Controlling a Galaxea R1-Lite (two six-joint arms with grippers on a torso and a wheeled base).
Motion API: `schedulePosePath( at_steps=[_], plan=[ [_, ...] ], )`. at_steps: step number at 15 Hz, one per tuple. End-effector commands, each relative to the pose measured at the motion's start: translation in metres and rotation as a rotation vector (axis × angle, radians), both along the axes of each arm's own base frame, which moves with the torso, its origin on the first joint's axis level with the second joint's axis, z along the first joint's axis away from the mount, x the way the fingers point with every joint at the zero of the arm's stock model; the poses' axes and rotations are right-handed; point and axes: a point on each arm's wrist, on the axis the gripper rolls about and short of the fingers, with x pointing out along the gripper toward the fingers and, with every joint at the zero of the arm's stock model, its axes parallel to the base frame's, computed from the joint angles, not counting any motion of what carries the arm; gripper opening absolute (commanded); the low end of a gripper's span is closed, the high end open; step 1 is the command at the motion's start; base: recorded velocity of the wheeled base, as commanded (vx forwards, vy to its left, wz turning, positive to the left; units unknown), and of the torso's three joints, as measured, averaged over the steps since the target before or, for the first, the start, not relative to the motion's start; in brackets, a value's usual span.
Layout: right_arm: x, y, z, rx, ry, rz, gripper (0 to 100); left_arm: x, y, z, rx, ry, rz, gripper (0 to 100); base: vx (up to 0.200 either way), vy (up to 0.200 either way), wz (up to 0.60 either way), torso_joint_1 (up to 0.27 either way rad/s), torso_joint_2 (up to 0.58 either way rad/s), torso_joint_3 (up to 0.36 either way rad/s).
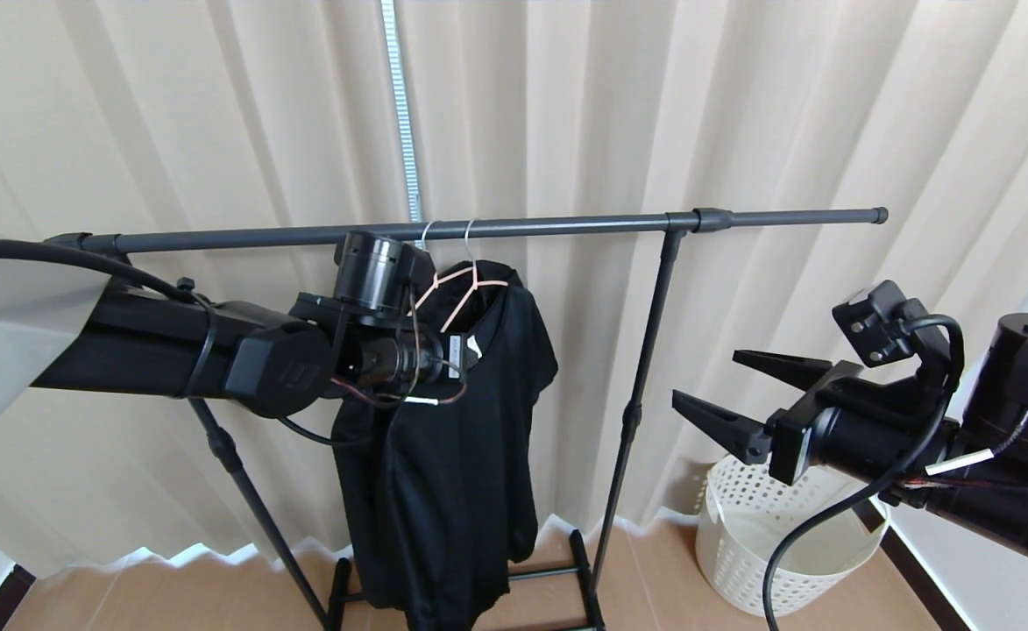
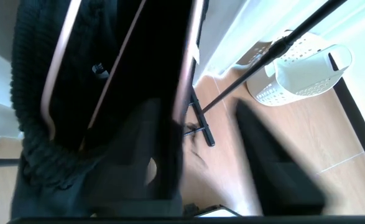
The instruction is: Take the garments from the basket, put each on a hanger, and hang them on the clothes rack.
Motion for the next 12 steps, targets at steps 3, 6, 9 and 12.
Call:
schedulePosePath(
  at_steps=[3,6,9,12],
  plan=[
    [0.0,0.0,0.0,0.001,-0.002,0.001,100,-0.004,0.001,0.008,-0.002,-0.02,0.007,100,0.0,0.0,0.0,0.0,0.0,0.0],
    [-0.003,-0.001,0.004,0.008,-0.017,0.001,100,-0.023,0.008,0.03,-0.014,-0.064,-0.011,100,0.0,0.0,0.0,0.0,0.0,0.0],
    [-0.023,-0.009,0.025,0.041,-0.101,0.008,100,-0.075,0.021,0.054,-0.014,-0.108,-0.07,100,0.0,0.0,0.0,0.0,0.0,0.0],
    [-0.055,-0.011,0.05,0.055,-0.23,0.067,100,-0.127,0.051,0.067,-0.035,-0.19,-0.081,100,0.0,0.0,0.0,0.0,0.0,0.0]
  ],
)
